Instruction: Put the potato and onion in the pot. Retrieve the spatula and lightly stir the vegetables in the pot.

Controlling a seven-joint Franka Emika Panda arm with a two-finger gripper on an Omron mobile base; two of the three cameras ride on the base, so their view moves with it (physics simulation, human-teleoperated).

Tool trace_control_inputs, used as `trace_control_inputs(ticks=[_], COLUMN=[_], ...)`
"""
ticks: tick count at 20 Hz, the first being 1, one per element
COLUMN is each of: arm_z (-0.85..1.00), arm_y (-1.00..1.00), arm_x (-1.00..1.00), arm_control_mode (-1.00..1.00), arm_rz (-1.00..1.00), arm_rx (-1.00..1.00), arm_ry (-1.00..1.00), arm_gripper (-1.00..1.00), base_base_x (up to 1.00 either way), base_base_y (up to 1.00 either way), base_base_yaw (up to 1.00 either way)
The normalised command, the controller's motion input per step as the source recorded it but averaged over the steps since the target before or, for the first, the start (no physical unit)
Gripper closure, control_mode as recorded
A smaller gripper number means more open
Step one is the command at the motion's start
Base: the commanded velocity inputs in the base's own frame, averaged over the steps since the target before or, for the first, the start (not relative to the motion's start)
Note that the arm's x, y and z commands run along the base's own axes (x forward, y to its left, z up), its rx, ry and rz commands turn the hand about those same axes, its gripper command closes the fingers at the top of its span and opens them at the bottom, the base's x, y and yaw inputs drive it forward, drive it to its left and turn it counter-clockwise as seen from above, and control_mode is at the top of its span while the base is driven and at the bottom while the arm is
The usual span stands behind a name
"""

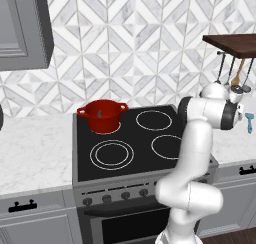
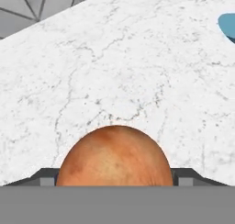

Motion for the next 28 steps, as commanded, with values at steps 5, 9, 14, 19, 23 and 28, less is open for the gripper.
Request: trace_control_inputs(ticks=[5,9,14,19,23,28], arm_z=[1.0,1.0,1.0,0.87,0.71,0.44], arm_y=[1.0,1.0,1.0,1.0,1.0,1.0], arm_x=[-0.4,-0.33,-0.29,-0.26,-0.24,-0.07], arm_control_mode=[-1.0,-1.0,-1.0,-1.0,-1.0,-1.0], arm_rz=[0.02,0.08,0.12,0.13,0.16,0.17], arm_rx=[0.0,0.0,0.0,0.0,0.0,0.0], arm_ry=[-0.03,0.0,0.0,0.0,0.0,0.0], arm_gripper=[1.0,1.0,1.0,1.0,1.0,1.0], base_base_x=[0.0,0.0,0.0,0.0,0.0,0.0], base_base_y=[0.0,0.0,0.0,0.0,0.0,0.0], base_base_yaw=[0.0,0.0,0.0,0.0,0.0,0.0])
